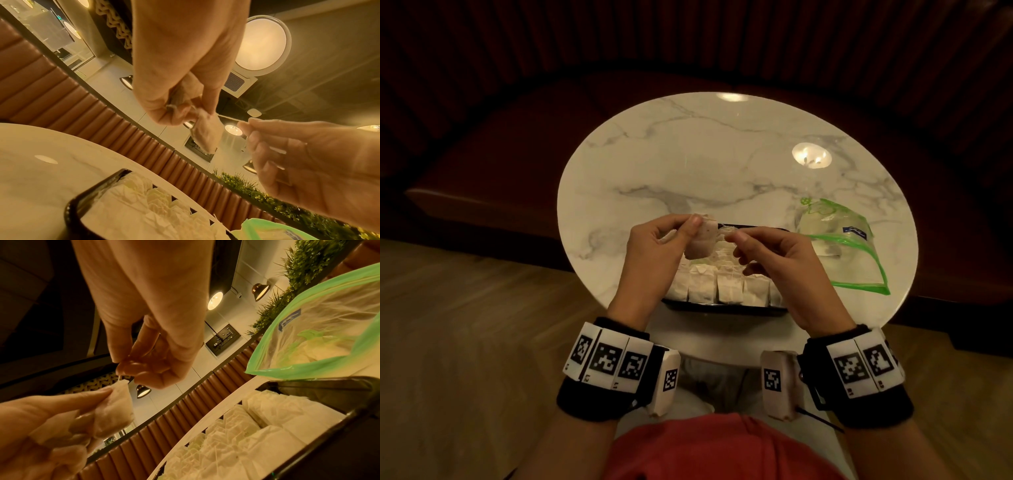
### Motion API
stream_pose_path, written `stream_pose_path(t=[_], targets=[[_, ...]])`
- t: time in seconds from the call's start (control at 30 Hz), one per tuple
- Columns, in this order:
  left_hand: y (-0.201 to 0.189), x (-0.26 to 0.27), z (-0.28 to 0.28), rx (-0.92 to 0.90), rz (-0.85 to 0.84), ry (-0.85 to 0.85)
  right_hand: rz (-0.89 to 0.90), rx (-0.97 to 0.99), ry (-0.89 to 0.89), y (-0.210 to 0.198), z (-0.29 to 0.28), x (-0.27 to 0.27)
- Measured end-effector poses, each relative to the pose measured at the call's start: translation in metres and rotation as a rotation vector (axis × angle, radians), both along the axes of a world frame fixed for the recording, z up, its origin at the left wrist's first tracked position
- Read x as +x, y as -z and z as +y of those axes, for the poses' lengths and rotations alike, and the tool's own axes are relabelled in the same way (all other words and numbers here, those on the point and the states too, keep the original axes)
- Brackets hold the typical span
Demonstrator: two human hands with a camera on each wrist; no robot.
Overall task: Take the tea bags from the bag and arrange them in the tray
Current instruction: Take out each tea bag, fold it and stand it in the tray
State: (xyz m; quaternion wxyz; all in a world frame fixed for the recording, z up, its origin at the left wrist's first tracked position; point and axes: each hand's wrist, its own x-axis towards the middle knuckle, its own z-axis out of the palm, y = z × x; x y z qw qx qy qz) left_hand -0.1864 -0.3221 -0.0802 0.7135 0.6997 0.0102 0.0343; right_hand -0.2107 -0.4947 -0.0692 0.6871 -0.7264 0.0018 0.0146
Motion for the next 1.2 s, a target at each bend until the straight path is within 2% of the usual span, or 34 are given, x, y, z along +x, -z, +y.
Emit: stream_pose_path(t=[0.17, 0.3, 0.4, 0.53, 0.67, 0.9, 1.03, 1.2], targets=[[0.002, 0.003, 0.002, -0.014, 0.009, -0.099, 0.037, -0.064, -0.155, 0.0, 0.007, -0.006], [-0.001, 0.004, 0.003, -0.051, 0.02, -0.077, 0.104, -0.199, -0.271, 0.005, 0.008, -0.007], [-0.003, 0.001, 0.002, -0.062, 0.001, -0.014, 0.069, -0.247, -0.139, 0.006, 0.001, -0.003], [-0.004, -0.003, -0.003, -0.07, -0.003, 0.089, -0.054, -0.149, 0.054, 0.002, -0.005, 0.001], [-0.007, -0.01, -0.008, -0.077, -0.006, 0.191, -0.125, -0.198, 0.03, -0.001, -0.004, 0.001], [-0.003, -0.012, -0.007, -0.008, 0.051, 0.34, -0.185, -0.124, 0.075, -0.006, -0.007, 0.0], [-0.003, -0.014, -0.009, -0.02, 0.017, 0.344, -0.149, -0.127, 0.024, -0.006, -0.006, -0.001], [-0.001, -0.013, -0.011, 0.005, 0.053, 0.316, -0.159, -0.102, 0.074, -0.004, -0.008, 0.001]])
